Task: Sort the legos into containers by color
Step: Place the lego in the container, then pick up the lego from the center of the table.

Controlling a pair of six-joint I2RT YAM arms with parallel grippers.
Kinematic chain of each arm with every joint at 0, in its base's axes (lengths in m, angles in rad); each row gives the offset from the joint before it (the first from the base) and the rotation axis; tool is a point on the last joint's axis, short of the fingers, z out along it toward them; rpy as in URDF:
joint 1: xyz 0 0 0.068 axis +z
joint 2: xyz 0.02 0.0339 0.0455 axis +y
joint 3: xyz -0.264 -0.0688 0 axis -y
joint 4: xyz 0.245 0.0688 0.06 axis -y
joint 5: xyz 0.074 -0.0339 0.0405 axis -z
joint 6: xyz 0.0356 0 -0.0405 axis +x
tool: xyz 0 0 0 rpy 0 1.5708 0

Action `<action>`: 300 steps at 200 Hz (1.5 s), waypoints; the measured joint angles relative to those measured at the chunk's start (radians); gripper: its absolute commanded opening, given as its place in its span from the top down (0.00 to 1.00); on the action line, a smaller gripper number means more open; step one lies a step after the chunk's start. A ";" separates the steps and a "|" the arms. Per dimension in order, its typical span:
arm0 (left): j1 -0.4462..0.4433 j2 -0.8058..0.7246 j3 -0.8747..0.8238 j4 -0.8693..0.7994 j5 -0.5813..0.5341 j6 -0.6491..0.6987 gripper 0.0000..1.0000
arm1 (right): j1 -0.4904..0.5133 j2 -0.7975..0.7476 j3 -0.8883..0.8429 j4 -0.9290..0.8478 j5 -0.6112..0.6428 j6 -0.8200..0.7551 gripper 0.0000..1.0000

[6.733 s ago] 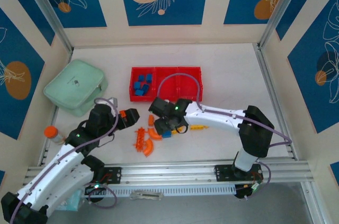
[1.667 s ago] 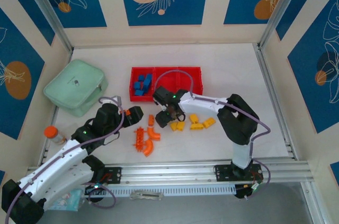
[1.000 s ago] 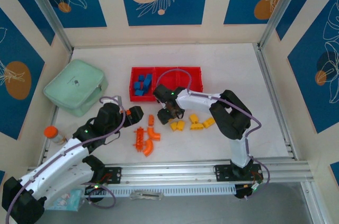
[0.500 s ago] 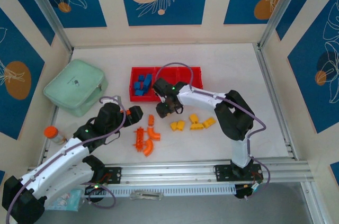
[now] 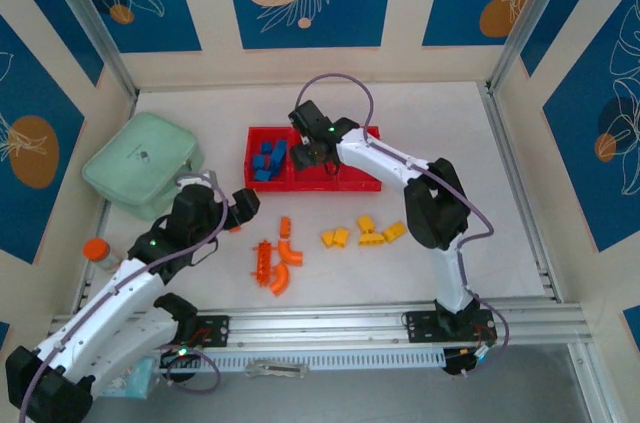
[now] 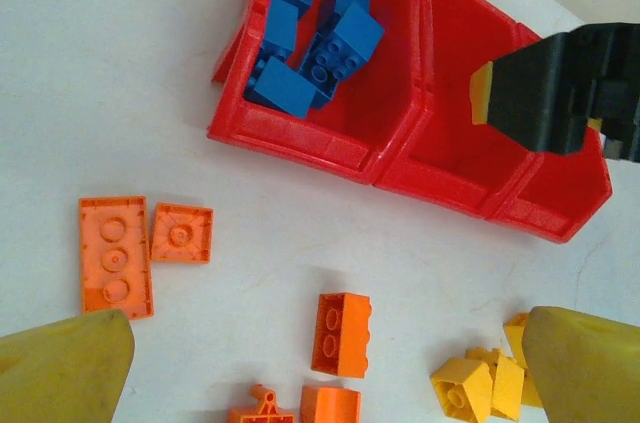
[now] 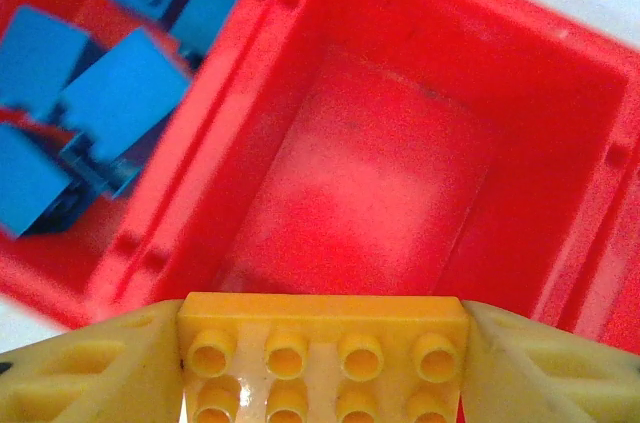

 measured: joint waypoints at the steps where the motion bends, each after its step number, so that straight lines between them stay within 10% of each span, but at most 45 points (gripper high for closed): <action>1: 0.002 0.000 0.000 0.000 0.001 0.000 0.01 | -0.001 0.003 0.003 0.000 0.001 -0.001 0.34; 101: 0.037 0.014 0.009 -0.004 0.053 0.029 0.01 | -0.013 0.092 0.129 -0.024 0.045 -0.034 0.19; 193: 0.022 0.016 0.002 0.008 0.130 0.016 0.01 | 0.060 -0.264 -0.219 -0.104 -0.040 0.010 0.17; 300: -0.113 -0.023 -0.084 0.047 0.082 -0.081 0.01 | 0.206 -0.302 -0.494 -0.139 -0.122 0.012 0.24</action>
